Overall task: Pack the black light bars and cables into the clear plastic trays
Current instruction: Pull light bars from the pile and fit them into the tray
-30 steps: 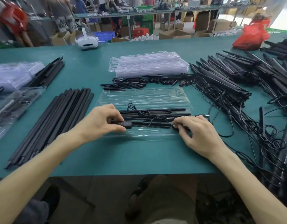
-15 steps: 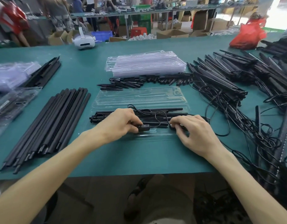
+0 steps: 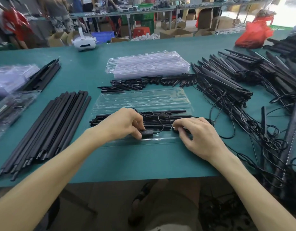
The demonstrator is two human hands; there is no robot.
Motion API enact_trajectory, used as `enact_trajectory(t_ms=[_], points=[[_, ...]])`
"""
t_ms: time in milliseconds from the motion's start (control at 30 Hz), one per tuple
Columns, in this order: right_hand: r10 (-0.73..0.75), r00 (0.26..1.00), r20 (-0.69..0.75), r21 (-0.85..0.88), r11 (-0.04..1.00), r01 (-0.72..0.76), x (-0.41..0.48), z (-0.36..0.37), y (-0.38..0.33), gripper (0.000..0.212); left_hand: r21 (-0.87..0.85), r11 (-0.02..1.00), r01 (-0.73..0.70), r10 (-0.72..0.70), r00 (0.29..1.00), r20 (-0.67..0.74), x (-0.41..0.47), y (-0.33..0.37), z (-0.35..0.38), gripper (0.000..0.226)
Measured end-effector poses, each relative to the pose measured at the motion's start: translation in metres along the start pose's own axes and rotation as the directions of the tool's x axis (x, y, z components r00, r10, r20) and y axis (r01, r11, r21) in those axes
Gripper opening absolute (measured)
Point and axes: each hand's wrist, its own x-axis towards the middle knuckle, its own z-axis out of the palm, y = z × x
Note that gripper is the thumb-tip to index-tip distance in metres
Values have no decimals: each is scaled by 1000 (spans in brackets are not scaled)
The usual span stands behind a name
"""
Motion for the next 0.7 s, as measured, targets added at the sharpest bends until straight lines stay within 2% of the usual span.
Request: enact_trajectory(t_ms=[67,267,400,500,600,700], points=[[-3,1000,-5,1,1000,3,0,0,0,17,-14,1000,9,-8,999,37,0,-2,0,24],[1,1000,-9,-2,1000,-1,0,2,1,18,1,1000,-3,3,1000,26,-3,-2,2,35],[-3,1000,-5,-2,1000,3,0,3,2,17,24,1000,19,-20,999,45,-4,-4,-3,20],[-4,1000,-11,-2,1000,4,0,3,2,17,45,999,7,-8,1000,28,-6,-2,-3,18],[-6,1000,-14,-3,1000,6,0,3,2,18,116,993,-18,16,1000,15,-7,1,-4,15],[-6,1000,-14,-2,1000,6,0,4,3,18,287,956,-68,68,998,12,-9,6,1,11]])
